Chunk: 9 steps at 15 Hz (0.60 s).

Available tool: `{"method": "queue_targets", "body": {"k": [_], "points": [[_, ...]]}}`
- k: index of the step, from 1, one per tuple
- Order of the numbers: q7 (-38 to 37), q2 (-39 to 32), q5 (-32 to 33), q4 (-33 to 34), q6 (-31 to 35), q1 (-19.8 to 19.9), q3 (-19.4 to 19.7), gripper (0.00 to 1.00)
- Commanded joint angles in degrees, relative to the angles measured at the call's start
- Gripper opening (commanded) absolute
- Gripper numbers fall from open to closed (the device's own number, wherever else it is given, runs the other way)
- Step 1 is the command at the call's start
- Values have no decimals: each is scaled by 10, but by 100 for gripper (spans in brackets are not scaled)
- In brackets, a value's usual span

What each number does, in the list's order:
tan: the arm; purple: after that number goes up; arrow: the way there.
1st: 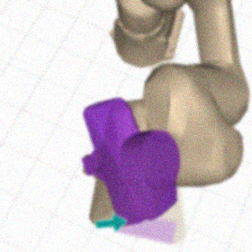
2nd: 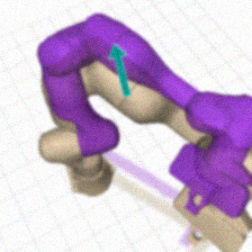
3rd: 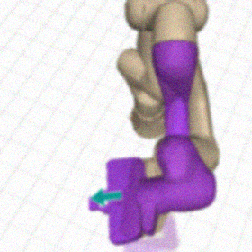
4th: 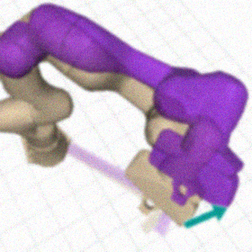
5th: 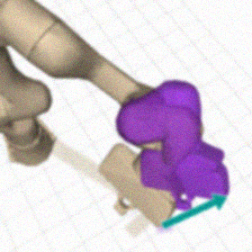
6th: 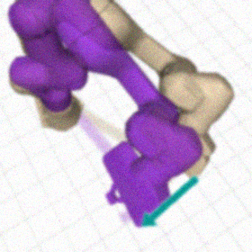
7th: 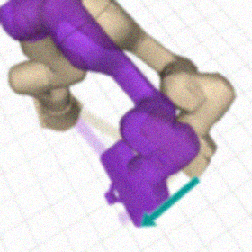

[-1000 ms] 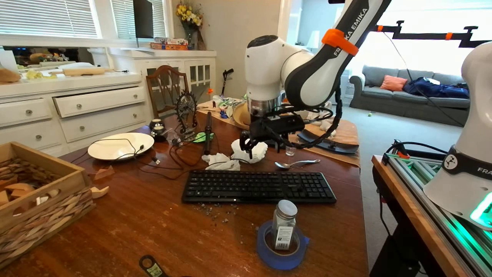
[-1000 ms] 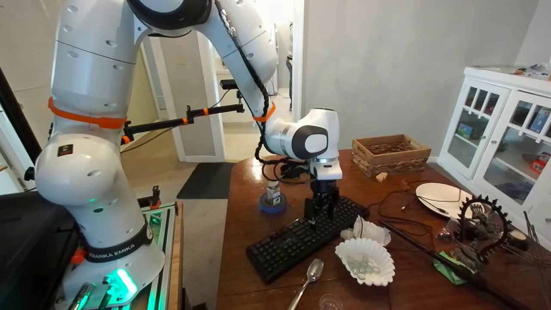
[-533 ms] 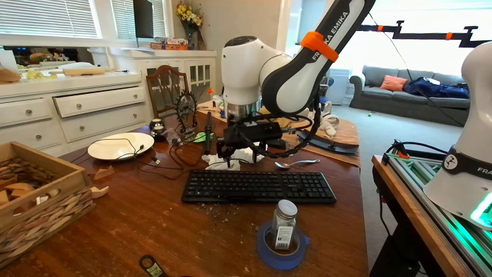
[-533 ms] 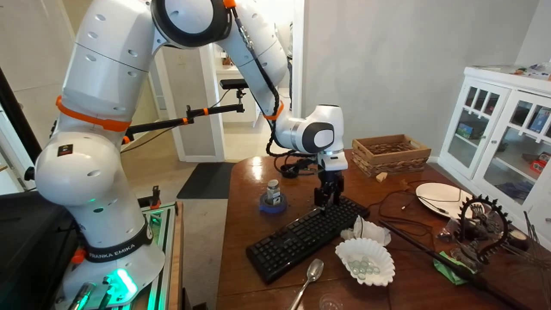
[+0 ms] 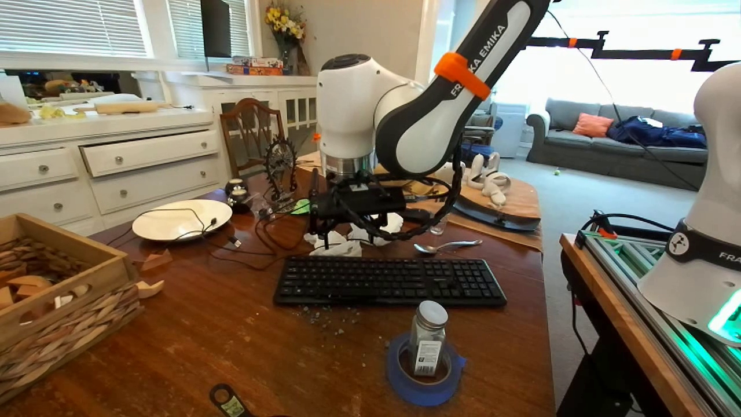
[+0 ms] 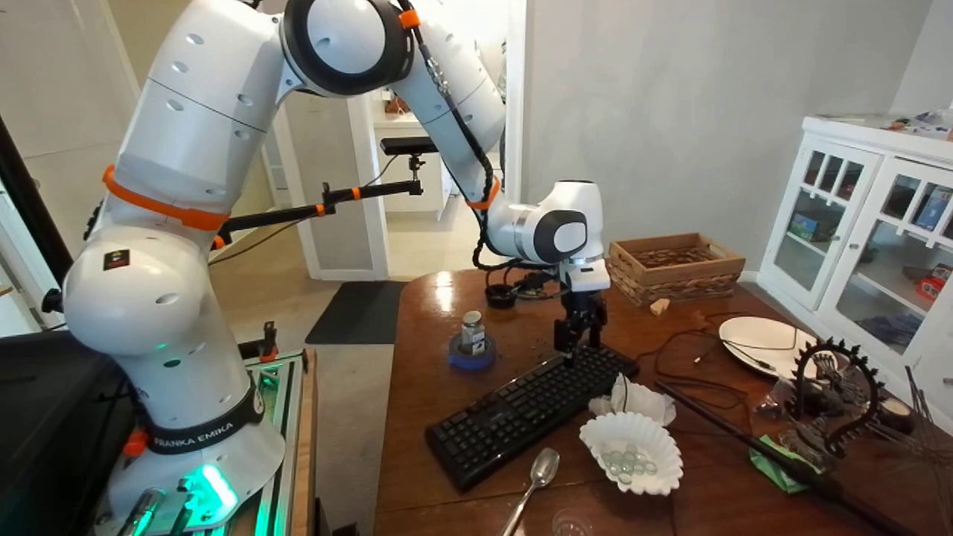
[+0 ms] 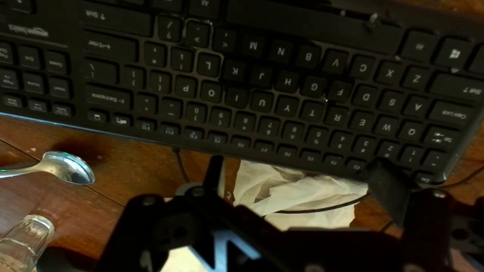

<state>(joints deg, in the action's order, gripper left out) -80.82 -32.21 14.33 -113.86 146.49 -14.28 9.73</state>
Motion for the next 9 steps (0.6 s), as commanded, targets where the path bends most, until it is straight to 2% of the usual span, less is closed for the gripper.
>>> {"method": "queue_targets", "body": {"k": [1, 5, 9], "points": [[1, 0, -1, 1, -1, -1, 1, 98], [1, 0, -1, 1, -1, -1, 1, 99], [9, -50, -23, 95, -66, 2, -17, 100]]}}
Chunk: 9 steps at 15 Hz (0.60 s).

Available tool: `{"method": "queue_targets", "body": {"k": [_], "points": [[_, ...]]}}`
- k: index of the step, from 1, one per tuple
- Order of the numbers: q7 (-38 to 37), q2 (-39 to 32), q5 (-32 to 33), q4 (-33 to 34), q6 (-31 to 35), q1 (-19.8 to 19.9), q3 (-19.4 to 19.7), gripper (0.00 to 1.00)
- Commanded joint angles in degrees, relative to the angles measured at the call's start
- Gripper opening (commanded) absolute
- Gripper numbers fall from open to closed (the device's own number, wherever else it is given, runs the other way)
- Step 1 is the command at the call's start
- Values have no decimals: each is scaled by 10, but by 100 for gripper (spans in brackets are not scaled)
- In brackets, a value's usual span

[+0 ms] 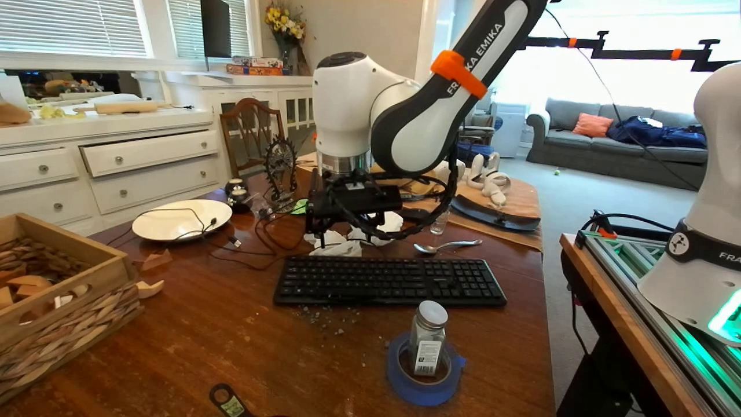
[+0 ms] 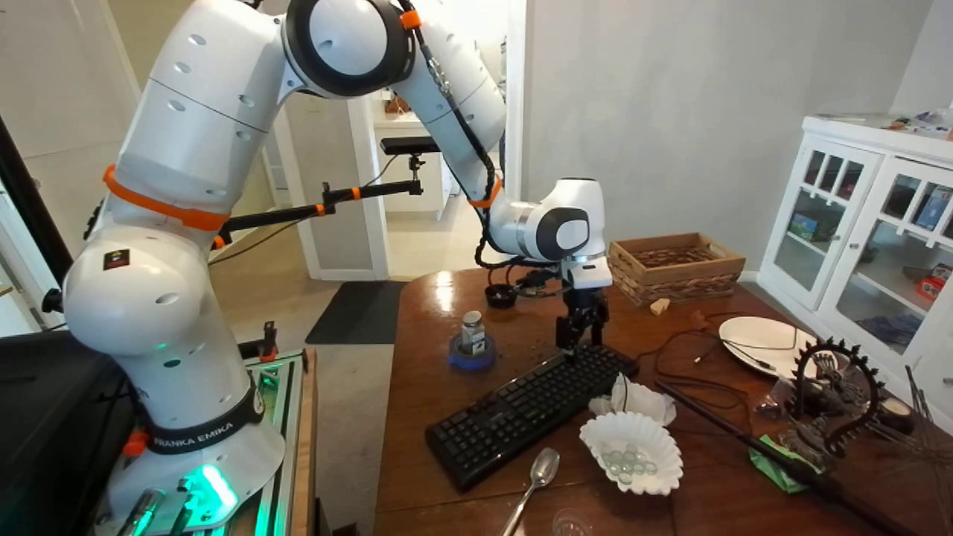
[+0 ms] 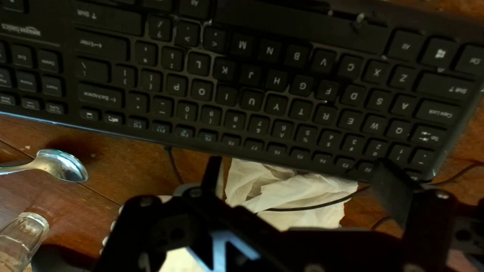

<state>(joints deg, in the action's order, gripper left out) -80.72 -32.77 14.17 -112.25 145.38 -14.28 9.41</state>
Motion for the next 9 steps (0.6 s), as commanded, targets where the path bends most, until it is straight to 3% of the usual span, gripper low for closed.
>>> {"method": "queue_targets", "body": {"k": [1, 5, 9], "points": [[8, -59, -28, 107, -76, 3, -19, 100], [13, -129, -49, 245, -202, 1, -37, 100], [-17, -204, -39, 371, -310, -5, -25, 100]]}}
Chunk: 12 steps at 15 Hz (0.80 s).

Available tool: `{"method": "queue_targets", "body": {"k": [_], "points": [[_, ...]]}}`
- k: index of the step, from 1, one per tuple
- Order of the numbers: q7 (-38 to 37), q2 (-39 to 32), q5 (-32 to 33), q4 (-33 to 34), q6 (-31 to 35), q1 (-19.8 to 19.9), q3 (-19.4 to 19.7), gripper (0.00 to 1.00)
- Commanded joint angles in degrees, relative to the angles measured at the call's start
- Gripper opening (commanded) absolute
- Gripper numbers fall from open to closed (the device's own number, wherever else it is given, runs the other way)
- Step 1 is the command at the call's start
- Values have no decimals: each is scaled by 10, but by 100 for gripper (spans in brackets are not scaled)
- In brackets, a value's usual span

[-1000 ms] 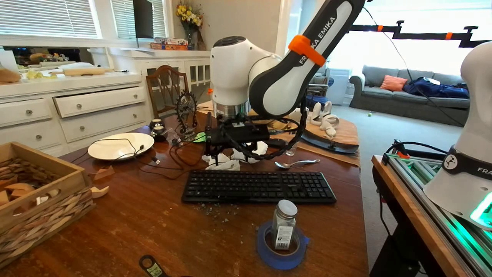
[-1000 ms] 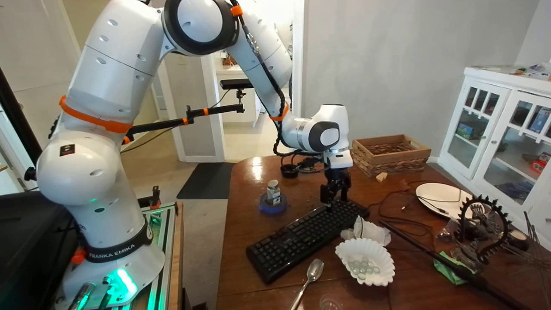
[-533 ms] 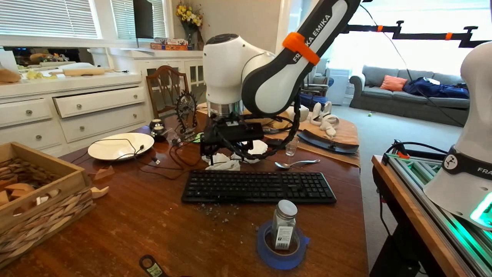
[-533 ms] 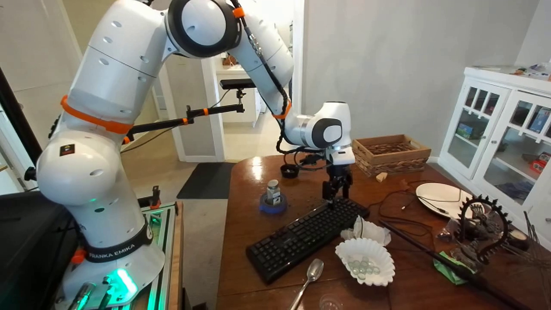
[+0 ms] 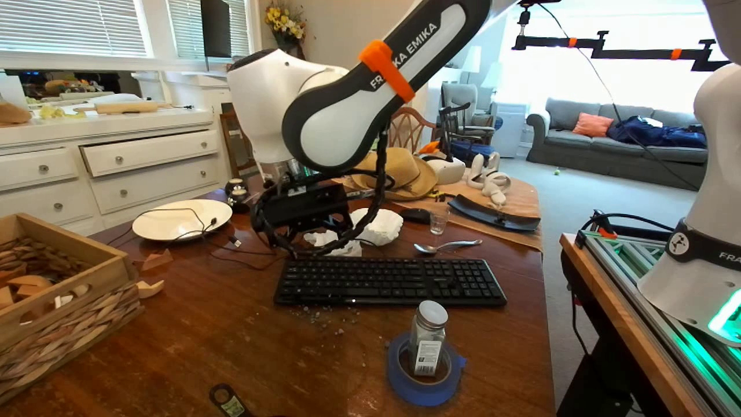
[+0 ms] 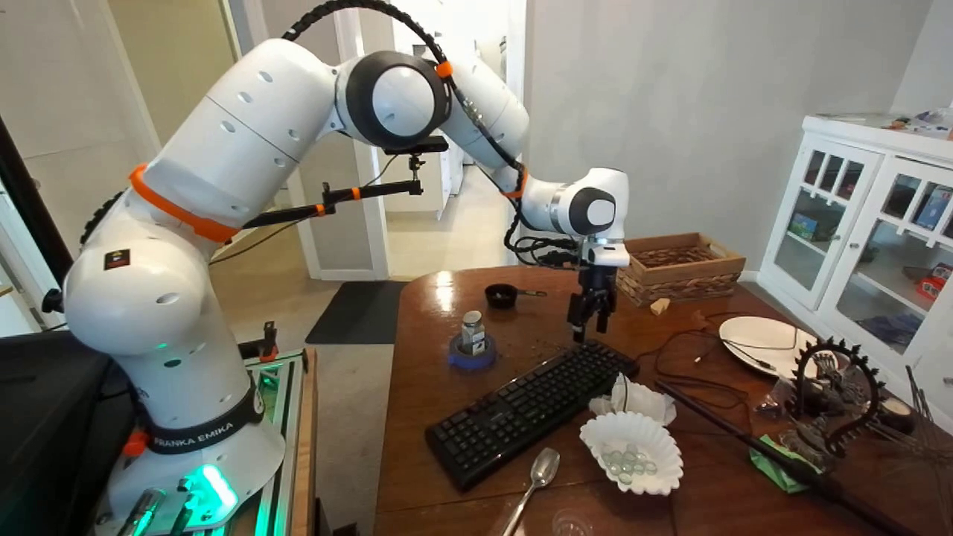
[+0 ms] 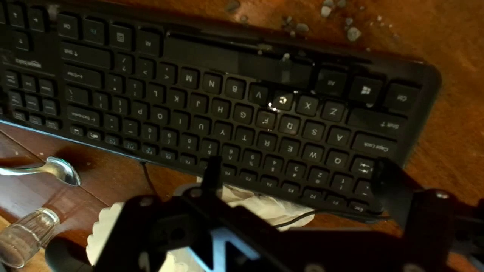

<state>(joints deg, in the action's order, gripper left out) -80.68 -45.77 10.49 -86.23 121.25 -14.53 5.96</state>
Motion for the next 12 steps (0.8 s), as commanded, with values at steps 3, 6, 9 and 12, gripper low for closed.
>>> {"method": "queue_targets", "body": {"k": [3, 6, 9, 12], "points": [[-52, -131, -3, 197, -98, 3, 23, 100], [-62, -186, -8, 279, -138, 14, 26, 100], [-57, -166, 0, 249, -128, 15, 25, 100], [-58, -198, -1, 295, -141, 21, 26, 100]]}}
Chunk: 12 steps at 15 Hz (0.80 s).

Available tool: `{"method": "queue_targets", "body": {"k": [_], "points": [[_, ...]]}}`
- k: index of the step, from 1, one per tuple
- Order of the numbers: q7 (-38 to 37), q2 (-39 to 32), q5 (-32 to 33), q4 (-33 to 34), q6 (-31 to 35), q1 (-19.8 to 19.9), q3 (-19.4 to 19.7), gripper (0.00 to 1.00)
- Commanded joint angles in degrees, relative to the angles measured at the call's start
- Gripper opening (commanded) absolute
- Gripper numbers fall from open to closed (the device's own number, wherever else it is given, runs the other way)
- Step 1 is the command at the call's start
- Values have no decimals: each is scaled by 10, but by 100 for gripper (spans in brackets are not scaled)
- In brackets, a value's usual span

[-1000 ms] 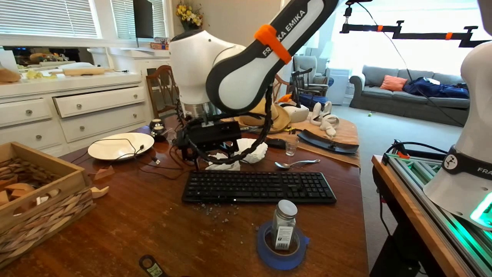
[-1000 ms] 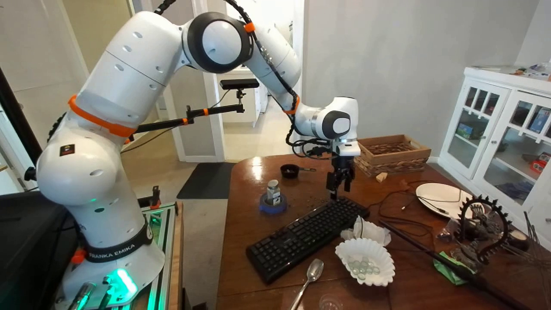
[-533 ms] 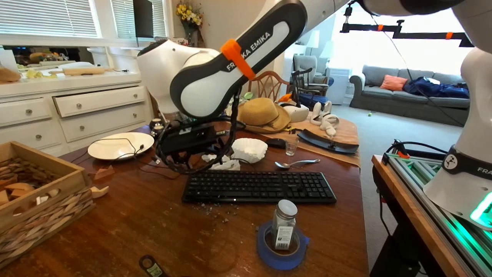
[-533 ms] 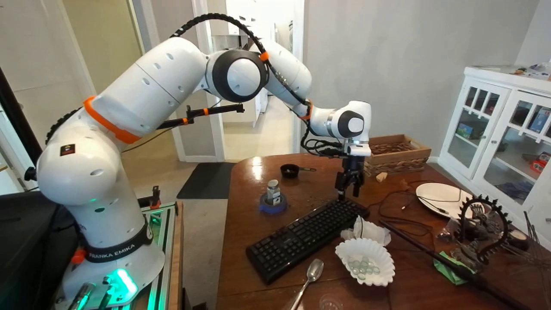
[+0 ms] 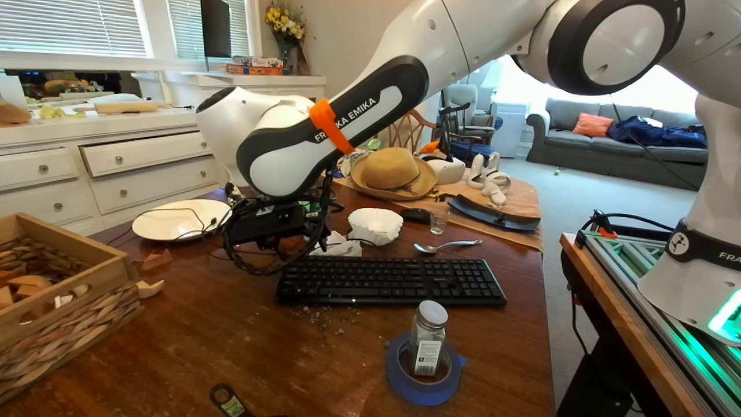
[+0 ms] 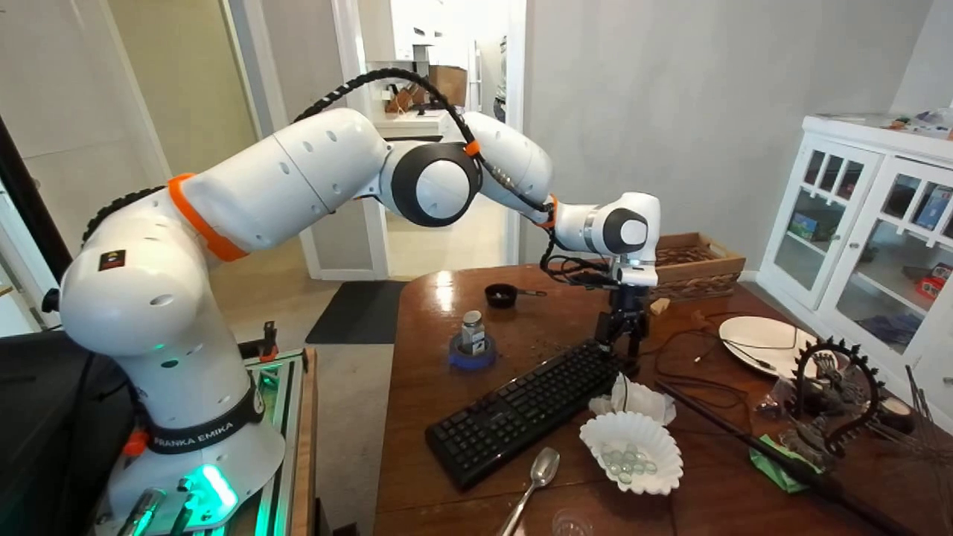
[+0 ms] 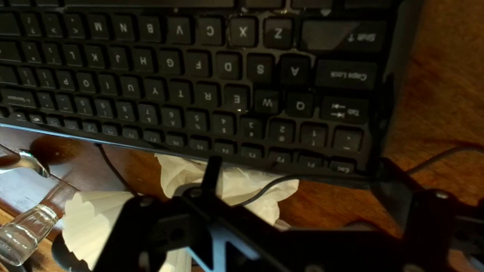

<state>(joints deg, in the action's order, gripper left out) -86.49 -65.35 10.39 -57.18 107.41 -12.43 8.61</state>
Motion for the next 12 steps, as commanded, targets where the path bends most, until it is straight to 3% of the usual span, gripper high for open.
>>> {"method": "queue_targets", "body": {"k": [1, 12], "points": [[0, -6, -1, 10, -4, 0, 0, 100], [19, -48, -12, 78, -29, 0, -20, 100]]}}
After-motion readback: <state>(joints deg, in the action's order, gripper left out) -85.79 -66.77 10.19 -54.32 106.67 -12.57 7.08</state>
